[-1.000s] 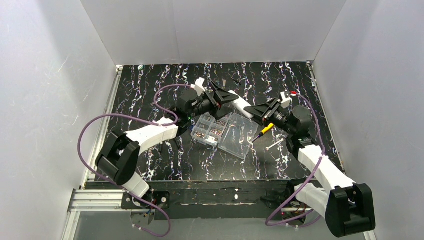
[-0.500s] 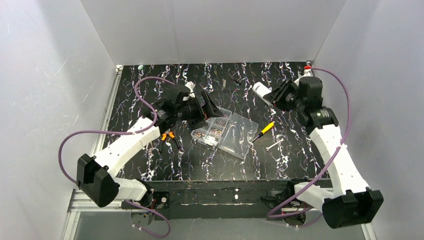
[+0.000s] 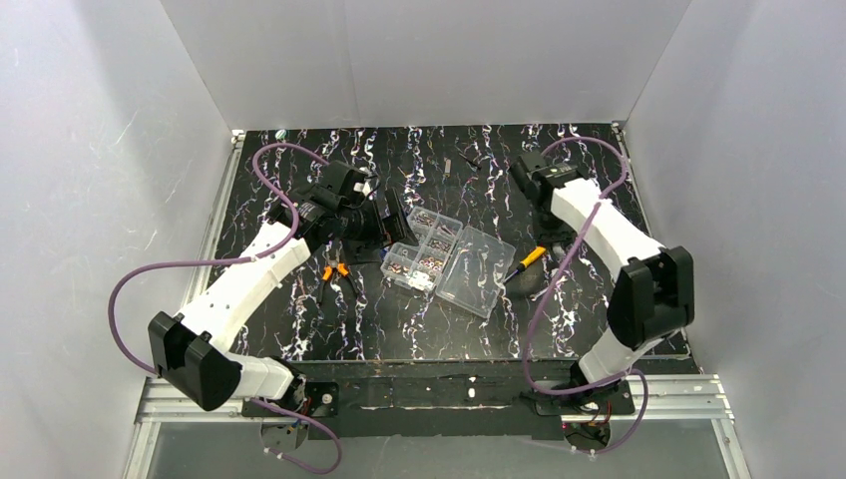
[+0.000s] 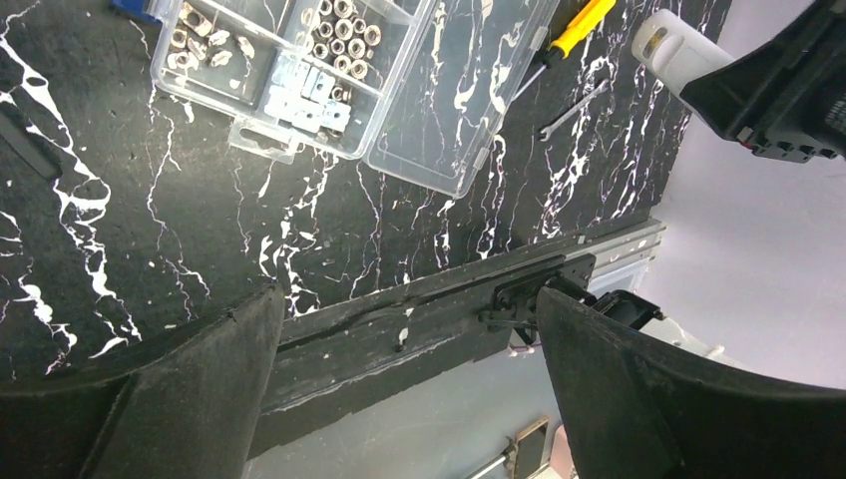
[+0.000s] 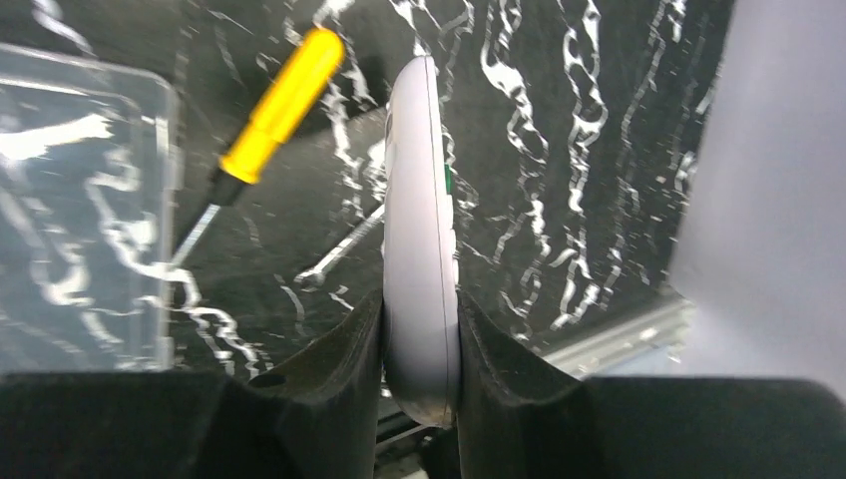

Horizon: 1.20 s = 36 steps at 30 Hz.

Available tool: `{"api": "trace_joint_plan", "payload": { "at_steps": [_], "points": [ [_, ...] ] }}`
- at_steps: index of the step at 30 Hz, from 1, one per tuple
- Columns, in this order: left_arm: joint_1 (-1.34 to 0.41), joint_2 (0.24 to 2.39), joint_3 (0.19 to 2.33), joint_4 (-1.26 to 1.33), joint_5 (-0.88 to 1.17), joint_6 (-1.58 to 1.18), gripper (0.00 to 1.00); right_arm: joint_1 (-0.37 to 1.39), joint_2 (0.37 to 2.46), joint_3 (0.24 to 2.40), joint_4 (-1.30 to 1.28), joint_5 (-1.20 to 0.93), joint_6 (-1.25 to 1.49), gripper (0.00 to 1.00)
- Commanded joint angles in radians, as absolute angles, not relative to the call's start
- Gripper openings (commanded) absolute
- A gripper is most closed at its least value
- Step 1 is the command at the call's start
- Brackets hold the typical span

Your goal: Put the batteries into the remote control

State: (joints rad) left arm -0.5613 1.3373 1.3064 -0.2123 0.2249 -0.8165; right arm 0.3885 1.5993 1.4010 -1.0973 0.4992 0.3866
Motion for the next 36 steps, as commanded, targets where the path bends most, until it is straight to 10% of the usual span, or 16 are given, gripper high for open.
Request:
{"api": "trace_joint_plan", "payload": {
  "at_steps": [1,16,36],
  "points": [
    [-0.555,1.338,1.309,-0.316,0.276,-0.808,0.98,0.424,1.632,1.44,-1.245,0.696,0.386,0.01],
    [-0.552,1.338,1.289,-0.283,0.328,-0.803,0.98,0.525,1.753,1.384,-1.177,0.68,0.397,0.11],
    [-0.552,1.338,1.278,-0.273,0.351,-0.816,0.98,0.557,1.839,1.348,-1.057,0.547,0.356,0.49]
  ]
}}
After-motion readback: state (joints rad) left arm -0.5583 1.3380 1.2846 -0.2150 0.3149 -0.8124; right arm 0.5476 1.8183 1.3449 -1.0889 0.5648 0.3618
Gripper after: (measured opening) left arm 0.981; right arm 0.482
